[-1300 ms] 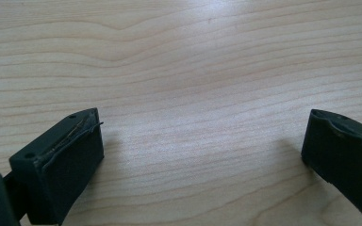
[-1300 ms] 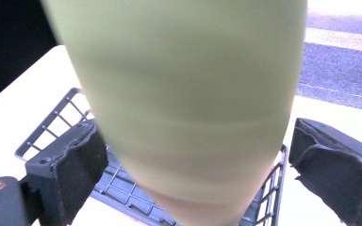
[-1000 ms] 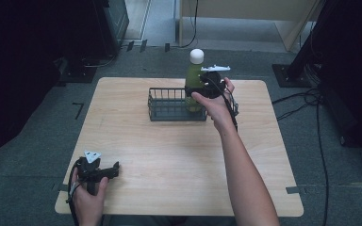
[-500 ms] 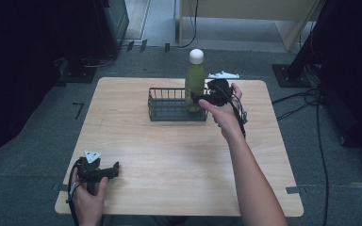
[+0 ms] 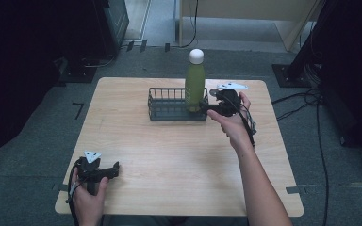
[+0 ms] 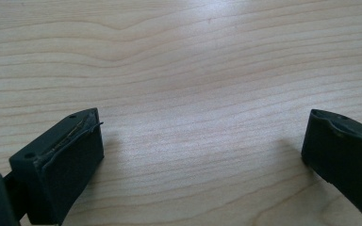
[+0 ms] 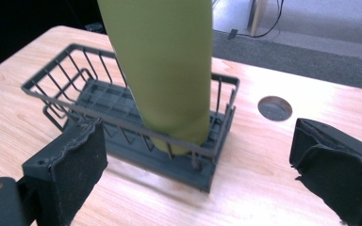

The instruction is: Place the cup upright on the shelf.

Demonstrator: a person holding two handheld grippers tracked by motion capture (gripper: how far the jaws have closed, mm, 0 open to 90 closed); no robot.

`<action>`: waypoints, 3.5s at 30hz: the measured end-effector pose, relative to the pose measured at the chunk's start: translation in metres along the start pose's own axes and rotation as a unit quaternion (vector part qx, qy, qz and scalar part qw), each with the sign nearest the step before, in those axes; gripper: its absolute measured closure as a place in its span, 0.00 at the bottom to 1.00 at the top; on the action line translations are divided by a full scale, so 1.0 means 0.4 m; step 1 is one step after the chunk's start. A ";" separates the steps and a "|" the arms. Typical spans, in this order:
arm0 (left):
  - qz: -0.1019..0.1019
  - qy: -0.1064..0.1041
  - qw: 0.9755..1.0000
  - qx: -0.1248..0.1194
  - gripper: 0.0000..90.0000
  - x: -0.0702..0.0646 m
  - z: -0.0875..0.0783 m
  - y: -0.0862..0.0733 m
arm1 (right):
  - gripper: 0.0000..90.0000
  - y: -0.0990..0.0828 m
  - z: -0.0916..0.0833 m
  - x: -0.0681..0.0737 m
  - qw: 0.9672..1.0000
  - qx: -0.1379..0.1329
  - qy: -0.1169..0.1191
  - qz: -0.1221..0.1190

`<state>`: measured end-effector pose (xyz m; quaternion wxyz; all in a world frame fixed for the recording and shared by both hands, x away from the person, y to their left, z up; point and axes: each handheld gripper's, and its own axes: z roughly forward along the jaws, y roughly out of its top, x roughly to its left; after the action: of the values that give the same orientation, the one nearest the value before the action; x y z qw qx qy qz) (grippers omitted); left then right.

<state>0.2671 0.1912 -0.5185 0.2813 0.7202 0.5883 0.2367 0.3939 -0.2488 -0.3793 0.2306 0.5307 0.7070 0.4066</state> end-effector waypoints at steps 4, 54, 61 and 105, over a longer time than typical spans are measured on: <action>0.000 0.000 1.000 0.000 0.00 0.000 0.000 0.000 | 0.05 -0.022 -0.013 -0.013 1.000 0.001 -0.001 0.004; 0.000 -0.002 1.000 -0.001 0.00 -0.001 0.001 0.000 | 0.05 -0.318 -0.153 -0.210 0.995 0.031 -0.053 0.073; 0.001 -0.002 1.000 0.000 0.00 -0.001 0.000 0.000 | 0.05 -0.361 -0.172 -0.235 0.994 0.035 -0.064 0.083; 0.002 -0.002 1.000 -0.001 0.00 -0.001 0.000 0.000 | 0.04 -0.610 -0.292 -0.302 0.981 0.070 -0.161 0.079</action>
<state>0.2670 0.1910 -0.5187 0.2824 0.7213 0.5866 0.2364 0.2078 -0.4265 -0.5261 0.2703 0.6584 0.6433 0.2823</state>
